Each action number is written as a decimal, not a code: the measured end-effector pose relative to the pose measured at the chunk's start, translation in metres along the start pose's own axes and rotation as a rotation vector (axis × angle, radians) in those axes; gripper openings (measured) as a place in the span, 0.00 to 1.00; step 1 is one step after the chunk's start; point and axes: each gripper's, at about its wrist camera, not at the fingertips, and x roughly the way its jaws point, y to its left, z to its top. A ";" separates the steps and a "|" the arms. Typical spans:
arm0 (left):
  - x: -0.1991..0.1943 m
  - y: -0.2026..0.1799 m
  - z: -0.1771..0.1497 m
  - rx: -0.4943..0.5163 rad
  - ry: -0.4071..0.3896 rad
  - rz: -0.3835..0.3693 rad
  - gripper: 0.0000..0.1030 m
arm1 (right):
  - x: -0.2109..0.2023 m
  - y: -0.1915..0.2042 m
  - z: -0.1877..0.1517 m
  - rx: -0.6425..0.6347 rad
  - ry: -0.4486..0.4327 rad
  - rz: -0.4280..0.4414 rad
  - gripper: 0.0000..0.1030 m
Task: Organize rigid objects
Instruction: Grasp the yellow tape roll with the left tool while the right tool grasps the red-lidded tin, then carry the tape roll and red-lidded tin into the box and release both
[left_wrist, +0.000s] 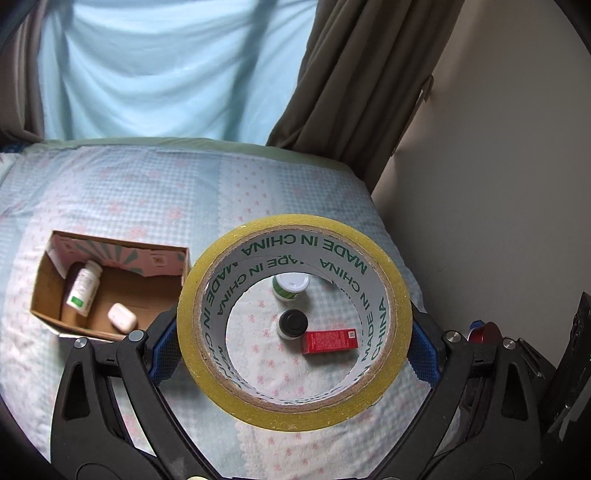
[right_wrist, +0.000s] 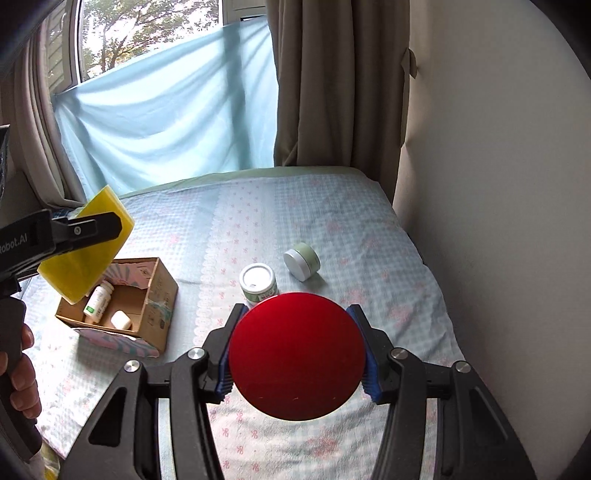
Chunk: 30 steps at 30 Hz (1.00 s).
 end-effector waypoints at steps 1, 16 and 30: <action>-0.012 0.004 0.000 -0.009 -0.004 0.011 0.93 | -0.007 0.004 0.003 -0.009 -0.002 0.013 0.48; -0.113 0.156 0.003 -0.089 0.007 0.134 0.93 | -0.029 0.133 0.038 -0.071 0.056 0.148 0.48; -0.070 0.295 0.059 0.030 0.120 0.139 0.93 | 0.046 0.289 0.092 0.033 0.144 0.206 0.48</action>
